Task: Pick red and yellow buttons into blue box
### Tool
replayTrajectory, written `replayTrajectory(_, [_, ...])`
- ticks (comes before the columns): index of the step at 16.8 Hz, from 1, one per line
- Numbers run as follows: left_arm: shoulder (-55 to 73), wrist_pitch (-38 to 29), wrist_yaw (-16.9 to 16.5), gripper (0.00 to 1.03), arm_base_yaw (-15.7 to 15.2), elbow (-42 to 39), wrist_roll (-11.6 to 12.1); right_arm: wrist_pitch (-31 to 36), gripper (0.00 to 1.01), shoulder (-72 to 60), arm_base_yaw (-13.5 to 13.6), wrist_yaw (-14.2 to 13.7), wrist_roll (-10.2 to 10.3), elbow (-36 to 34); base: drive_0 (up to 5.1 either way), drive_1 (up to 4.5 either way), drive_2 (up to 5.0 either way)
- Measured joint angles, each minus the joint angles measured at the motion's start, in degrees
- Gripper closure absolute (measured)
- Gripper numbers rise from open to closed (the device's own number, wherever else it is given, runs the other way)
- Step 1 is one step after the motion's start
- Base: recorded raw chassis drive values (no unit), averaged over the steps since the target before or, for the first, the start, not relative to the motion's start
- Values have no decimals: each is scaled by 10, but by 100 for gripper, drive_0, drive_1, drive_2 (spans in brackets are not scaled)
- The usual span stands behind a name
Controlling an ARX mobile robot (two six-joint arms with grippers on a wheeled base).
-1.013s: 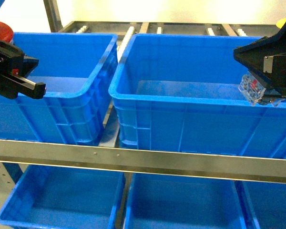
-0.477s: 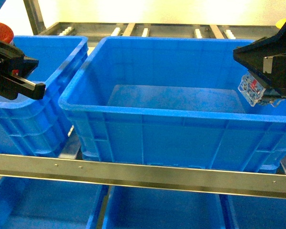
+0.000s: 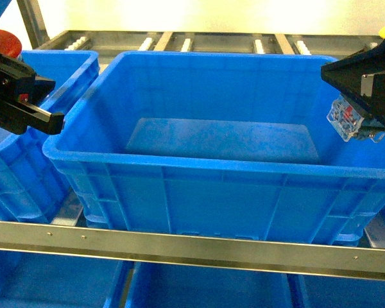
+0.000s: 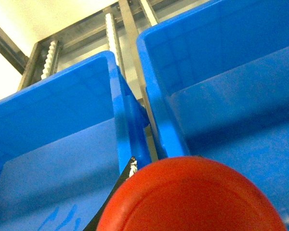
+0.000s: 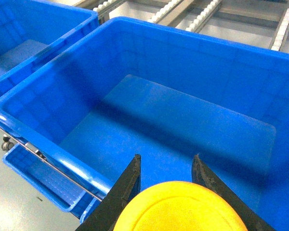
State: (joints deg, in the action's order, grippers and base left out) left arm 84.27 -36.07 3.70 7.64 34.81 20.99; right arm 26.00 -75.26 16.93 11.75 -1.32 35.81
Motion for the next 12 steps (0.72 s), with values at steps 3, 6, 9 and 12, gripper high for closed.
replayTrajectory(3, [0, 0, 3, 78, -3, 0, 0, -1, 72, -1, 3, 7, -2, 0, 0, 0, 0])
replayTrajectory(6, [0, 0, 1, 78, -2, 0, 0, 6, 72, -61, 12, 57, 4, 34, 0, 0, 0])
replayTrajectory(9, [0, 0, 2, 78, -2, 0, 0, 5, 72, -143, 41, 104, 9, 108, 0, 0, 0])
replayTrajectory(12, [0, 0, 1, 78, -2, 0, 0, 4, 72, -238, 42, 116, -17, 198, 0, 0, 0])
